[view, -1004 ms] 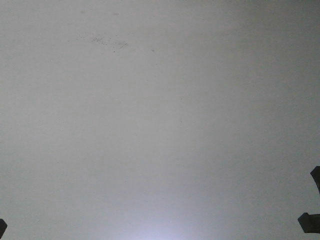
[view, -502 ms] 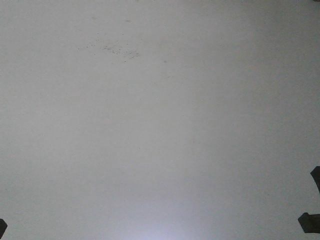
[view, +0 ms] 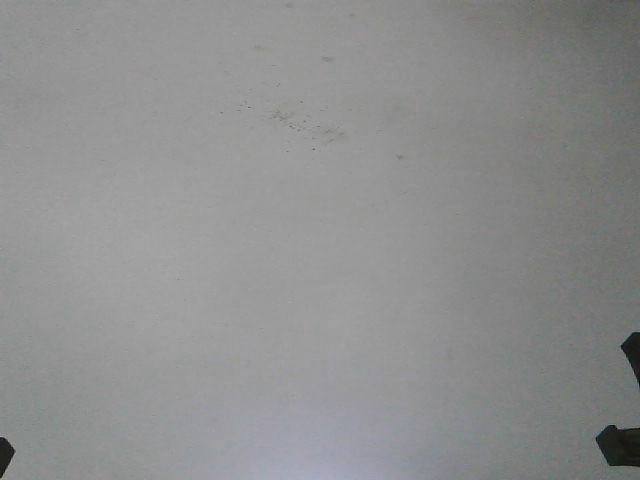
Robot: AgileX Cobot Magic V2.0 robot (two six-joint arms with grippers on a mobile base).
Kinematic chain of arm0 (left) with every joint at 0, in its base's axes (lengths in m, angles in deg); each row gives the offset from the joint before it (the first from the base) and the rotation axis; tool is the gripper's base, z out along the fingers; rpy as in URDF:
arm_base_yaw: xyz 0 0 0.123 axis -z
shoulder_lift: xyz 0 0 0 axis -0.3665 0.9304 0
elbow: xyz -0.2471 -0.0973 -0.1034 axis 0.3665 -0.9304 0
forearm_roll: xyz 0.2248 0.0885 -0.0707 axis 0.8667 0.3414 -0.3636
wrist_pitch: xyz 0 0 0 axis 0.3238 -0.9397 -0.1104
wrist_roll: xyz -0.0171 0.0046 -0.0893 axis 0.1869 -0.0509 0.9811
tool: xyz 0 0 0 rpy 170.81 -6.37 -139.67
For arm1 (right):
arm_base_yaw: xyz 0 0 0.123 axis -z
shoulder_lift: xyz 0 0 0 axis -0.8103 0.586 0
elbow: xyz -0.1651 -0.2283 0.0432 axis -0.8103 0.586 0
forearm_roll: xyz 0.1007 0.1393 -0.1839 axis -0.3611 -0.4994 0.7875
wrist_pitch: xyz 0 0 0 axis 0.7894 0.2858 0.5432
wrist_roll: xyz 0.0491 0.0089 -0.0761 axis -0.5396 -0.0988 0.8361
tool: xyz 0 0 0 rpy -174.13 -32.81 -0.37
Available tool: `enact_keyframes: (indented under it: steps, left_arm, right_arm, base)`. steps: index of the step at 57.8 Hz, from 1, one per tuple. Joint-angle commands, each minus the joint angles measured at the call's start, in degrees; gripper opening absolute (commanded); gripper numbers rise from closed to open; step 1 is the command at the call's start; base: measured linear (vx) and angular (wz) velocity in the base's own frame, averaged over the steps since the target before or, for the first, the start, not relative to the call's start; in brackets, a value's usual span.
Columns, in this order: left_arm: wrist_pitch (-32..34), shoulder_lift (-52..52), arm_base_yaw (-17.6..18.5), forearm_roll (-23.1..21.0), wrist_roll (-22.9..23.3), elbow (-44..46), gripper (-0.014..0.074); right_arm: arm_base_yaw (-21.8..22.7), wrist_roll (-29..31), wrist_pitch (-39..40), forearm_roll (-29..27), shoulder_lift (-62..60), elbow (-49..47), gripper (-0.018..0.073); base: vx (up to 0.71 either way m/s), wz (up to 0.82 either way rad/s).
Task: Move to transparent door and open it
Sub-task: 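Drive the base toward the white-framed glass sliding door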
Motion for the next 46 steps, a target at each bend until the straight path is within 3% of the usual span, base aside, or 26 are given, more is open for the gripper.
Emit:
enact_keyframes:
  steps: [1, 46]
  left_arm:
    - [4.3, -0.2, 0.0, -0.4, 0.3, -0.5, 0.0003]
    - [4.3, -0.2, 0.0, -0.4, 0.3, -0.5, 0.0003]
  right_arm:
    - [0.2, 0.3, 4.9, 0.4, -0.9, 0.2, -0.0004]
    - [0.2, 0.3, 4.5, 0.4, -0.9, 0.1, -0.0004]
  base:
    - [0.46, 0.31]
    - [0.50, 0.40]
